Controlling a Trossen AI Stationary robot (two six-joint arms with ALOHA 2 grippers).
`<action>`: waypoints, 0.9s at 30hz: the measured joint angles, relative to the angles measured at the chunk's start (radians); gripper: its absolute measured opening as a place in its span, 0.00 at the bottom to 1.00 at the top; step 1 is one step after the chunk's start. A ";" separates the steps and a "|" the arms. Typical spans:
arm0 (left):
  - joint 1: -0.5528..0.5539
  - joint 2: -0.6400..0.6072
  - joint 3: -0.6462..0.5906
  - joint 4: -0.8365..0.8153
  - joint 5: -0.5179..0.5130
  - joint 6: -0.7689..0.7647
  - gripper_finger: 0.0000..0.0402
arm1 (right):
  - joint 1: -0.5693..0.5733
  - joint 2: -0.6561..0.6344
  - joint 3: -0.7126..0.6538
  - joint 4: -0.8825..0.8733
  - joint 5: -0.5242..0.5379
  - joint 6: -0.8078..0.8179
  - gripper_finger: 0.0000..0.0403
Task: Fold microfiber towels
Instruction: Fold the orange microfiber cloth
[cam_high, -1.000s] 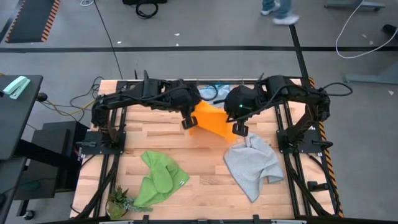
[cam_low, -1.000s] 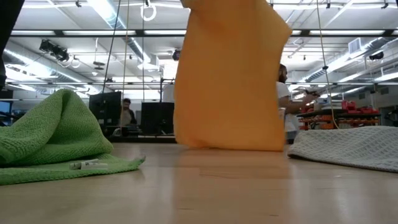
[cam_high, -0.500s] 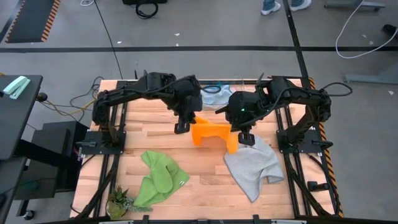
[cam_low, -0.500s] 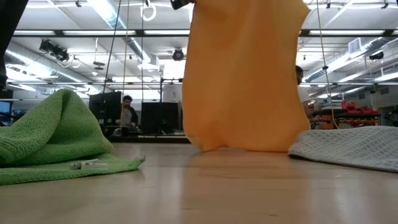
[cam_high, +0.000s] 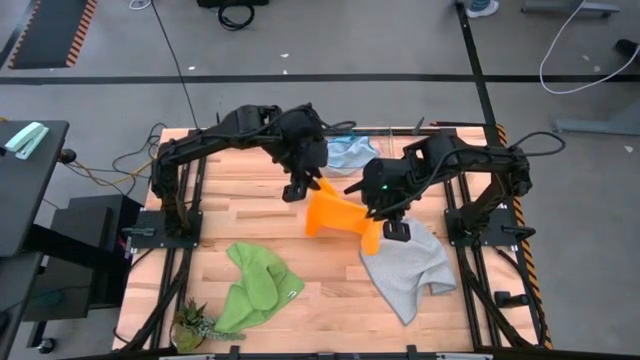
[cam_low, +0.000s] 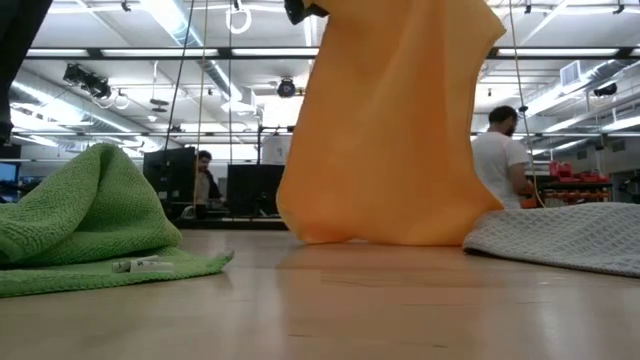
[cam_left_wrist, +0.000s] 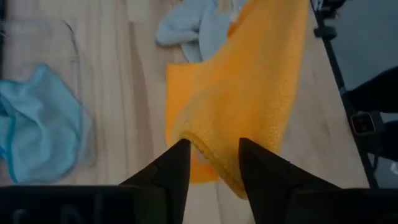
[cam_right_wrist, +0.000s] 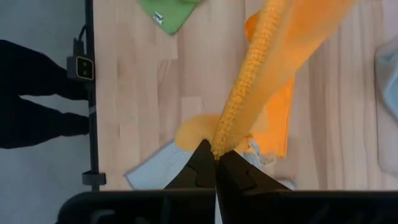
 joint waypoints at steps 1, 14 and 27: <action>0.008 -0.001 0.003 0.010 0.003 0.002 0.37 | 0.000 0.000 -0.004 0.000 0.000 0.000 0.00; 0.046 -0.001 0.008 -0.051 0.104 0.010 0.51 | -0.009 0.000 -0.017 0.000 0.016 0.000 0.00; -0.141 0.014 -0.093 0.147 -0.152 -0.073 0.47 | -0.136 0.000 -0.017 0.000 -0.001 -0.062 0.00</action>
